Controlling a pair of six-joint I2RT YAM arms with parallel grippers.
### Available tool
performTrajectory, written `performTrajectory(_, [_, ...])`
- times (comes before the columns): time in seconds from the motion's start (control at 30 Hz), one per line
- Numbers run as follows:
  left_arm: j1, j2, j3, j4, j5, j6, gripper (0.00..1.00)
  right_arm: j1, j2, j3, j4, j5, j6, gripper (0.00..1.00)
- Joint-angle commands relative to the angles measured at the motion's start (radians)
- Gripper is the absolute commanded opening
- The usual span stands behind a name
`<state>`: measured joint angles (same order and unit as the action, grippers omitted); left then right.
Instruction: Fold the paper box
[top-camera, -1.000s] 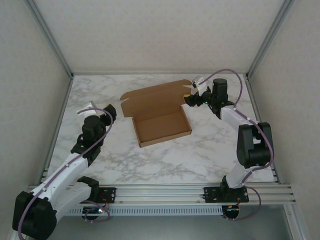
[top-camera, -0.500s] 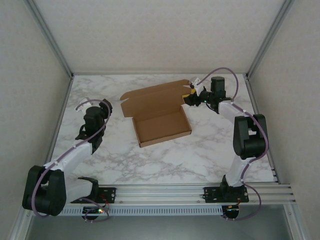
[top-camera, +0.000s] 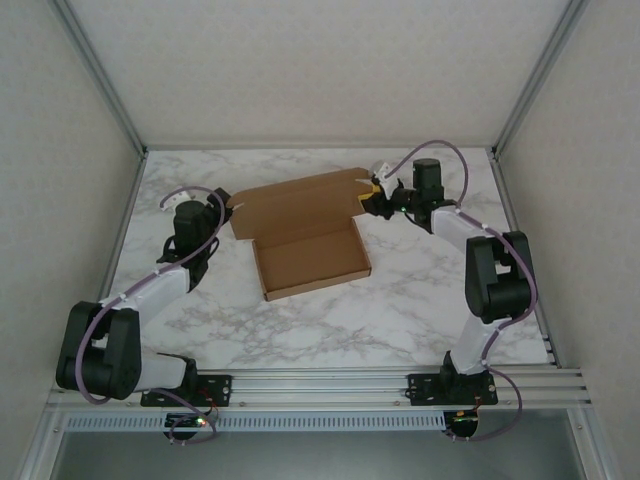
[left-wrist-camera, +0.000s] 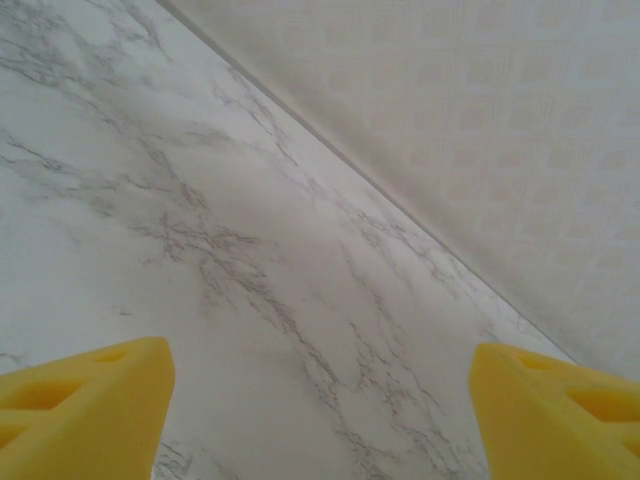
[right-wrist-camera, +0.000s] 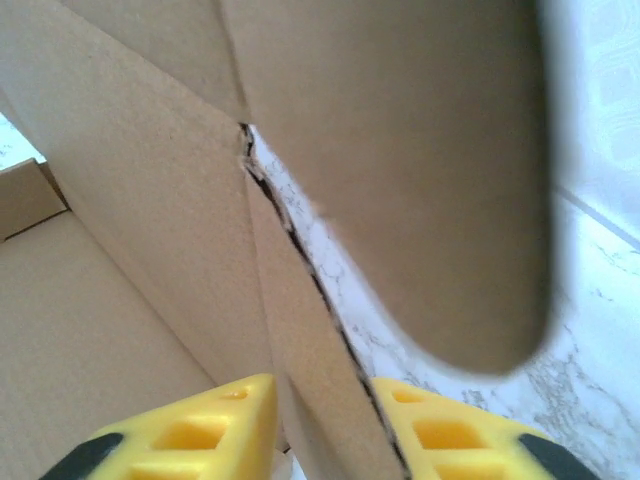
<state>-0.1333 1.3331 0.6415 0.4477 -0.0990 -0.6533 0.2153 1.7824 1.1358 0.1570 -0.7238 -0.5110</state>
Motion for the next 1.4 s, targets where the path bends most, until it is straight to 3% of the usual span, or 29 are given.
performTrajectory(0.0, [0.009,0.014,0.026,0.043,0.037,-0.02,0.77,0.021,-0.061,-0.047,0.051,0.042,0.02,0.21])
performTrajectory(0.2, [0.009,0.003,0.024,0.048,0.046,-0.03,0.77,0.09,-0.109,-0.101,0.098,0.241,0.087,0.0])
performTrajectory(0.47, [0.008,0.005,0.016,0.06,0.061,-0.046,0.76,0.207,-0.143,-0.165,0.151,0.503,0.197,0.0])
performTrajectory(0.57, [0.009,0.006,0.011,0.065,0.071,-0.054,0.76,0.277,-0.124,-0.115,0.101,0.663,0.302,0.0])
performTrajectory(0.63, [0.007,0.009,0.011,0.065,0.073,-0.057,0.76,0.343,-0.117,-0.097,0.098,0.844,0.372,0.0])
performTrajectory(0.73, [0.006,0.007,0.011,0.068,0.082,-0.066,0.76,0.393,-0.098,-0.04,0.028,1.017,0.58,0.02])
performTrajectory(0.83, [-0.001,0.006,0.01,0.069,0.091,-0.075,0.75,0.436,-0.067,0.007,-0.025,1.067,0.681,0.02])
performTrajectory(0.97, [-0.009,0.0,0.011,0.062,0.098,-0.074,0.75,0.491,-0.038,0.037,-0.034,1.105,0.681,0.01])
performTrajectory(1.13, [-0.012,-0.036,0.003,0.031,0.067,-0.058,0.76,0.485,-0.084,-0.003,-0.055,1.199,0.628,0.0])
performTrajectory(1.37, [-0.004,-0.114,0.0,-0.034,0.002,0.007,0.79,0.417,-0.163,-0.063,-0.099,1.145,0.551,0.0])
